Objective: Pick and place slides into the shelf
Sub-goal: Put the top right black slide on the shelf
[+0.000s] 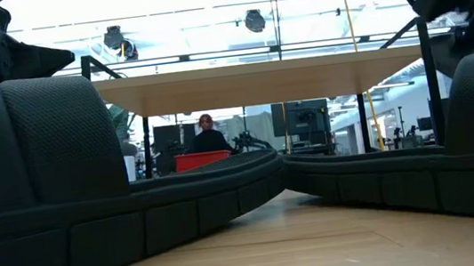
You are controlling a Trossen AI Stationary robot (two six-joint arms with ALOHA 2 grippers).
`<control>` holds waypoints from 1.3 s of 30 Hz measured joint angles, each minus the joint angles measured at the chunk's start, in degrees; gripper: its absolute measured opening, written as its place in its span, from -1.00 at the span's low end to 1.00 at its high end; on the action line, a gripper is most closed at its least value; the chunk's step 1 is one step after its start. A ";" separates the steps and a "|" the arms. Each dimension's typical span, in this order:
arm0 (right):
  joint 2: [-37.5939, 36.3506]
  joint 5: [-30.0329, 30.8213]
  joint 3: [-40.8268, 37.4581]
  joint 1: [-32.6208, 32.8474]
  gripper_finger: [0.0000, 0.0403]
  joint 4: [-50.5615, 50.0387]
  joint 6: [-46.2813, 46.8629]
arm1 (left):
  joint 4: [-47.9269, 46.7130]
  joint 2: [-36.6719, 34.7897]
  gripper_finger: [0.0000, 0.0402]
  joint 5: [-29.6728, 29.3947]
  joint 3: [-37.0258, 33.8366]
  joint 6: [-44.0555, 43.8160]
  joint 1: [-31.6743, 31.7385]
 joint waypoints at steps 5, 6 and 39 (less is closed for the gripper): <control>0.00 4.82 7.35 -0.02 -0.99 -3.46 -1.75 | 0.01 0.00 -0.87 0.00 0.00 0.00 0.01; 0.00 5.16 9.05 -0.02 -0.99 -3.95 -1.85 | 0.00 0.00 -0.87 0.00 0.00 0.00 0.00; 18.35 -13.63 35.94 -6.13 -0.98 -11.35 -12.96 | -0.26 -0.02 -0.87 0.17 -0.02 0.04 0.02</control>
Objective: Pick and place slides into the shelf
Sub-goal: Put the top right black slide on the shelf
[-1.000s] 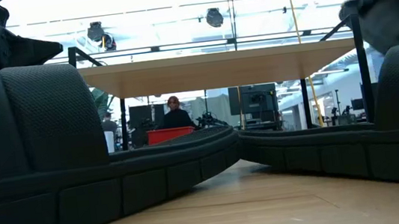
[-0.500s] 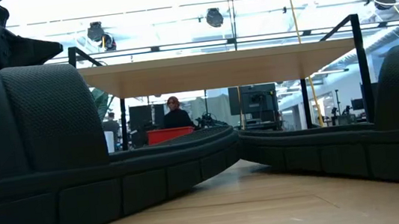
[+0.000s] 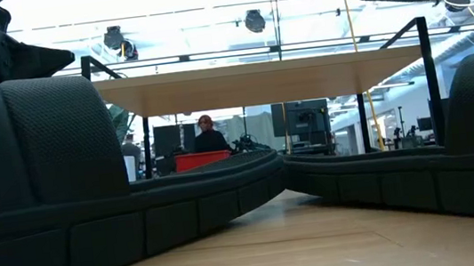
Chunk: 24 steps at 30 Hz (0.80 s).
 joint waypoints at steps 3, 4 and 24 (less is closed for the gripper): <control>2.46 -1.16 3.20 -0.99 -0.98 -0.05 -1.47 | -0.11 0.01 -0.87 0.04 0.02 0.00 0.00; 3.36 -1.19 4.41 -1.41 -0.98 -0.04 -2.08 | -0.12 0.01 -0.87 0.04 0.02 0.00 -0.01; 20.97 -6.57 13.46 -13.37 -0.98 0.15 -19.00 | -0.25 0.00 -0.87 0.07 0.02 0.04 -0.01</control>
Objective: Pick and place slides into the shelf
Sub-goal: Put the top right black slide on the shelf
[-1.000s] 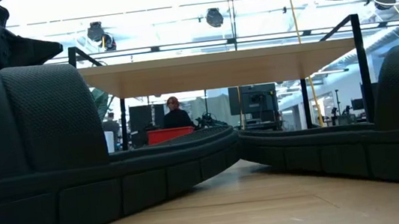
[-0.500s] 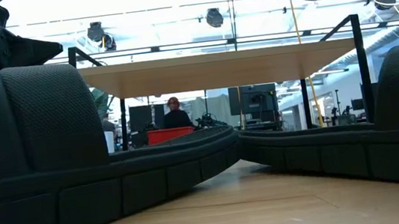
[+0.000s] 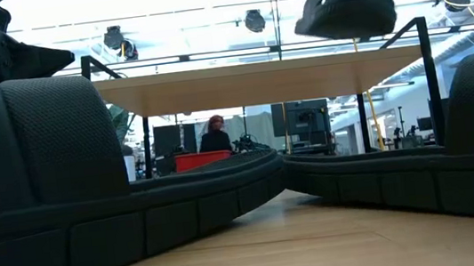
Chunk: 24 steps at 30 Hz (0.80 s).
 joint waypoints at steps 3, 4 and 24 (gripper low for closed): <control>1.10 -0.05 0.00 -1.24 -0.98 -0.18 -1.89 | -0.01 0.02 -0.87 0.00 0.00 0.00 0.01; 1.43 -0.04 0.00 -1.65 -0.98 -0.20 -2.46 | -0.01 0.00 -0.87 0.00 0.00 0.00 0.01; 6.09 2.49 0.07 -3.42 -0.98 -0.16 -3.72 | -0.03 0.00 -0.87 0.00 0.00 0.98 0.01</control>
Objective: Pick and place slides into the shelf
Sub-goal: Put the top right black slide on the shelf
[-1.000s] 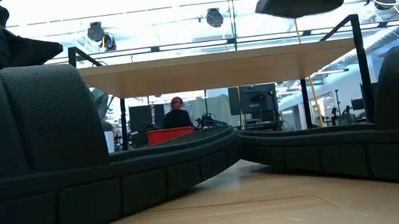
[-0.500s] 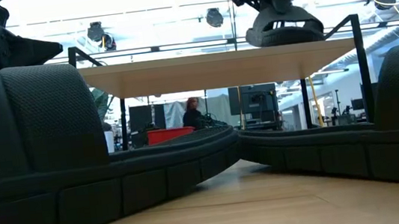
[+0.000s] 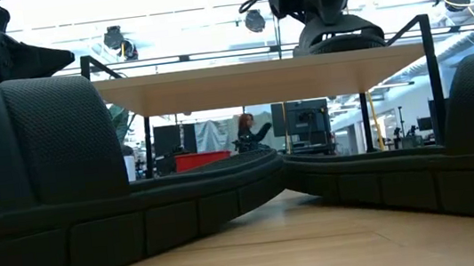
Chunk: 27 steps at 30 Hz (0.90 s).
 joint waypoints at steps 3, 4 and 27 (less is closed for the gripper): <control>0.29 0.04 -0.02 0.58 -0.98 0.00 0.12 | -0.01 0.00 -0.87 0.00 0.00 -0.02 -0.01; 0.27 0.04 -0.02 0.69 -0.98 -0.06 0.09 | -0.02 0.02 -0.87 0.00 0.00 -0.02 0.00; 0.23 -6.36 -0.09 0.81 -0.98 0.07 2.53 | -0.02 0.00 -0.87 0.02 0.00 -0.02 -0.02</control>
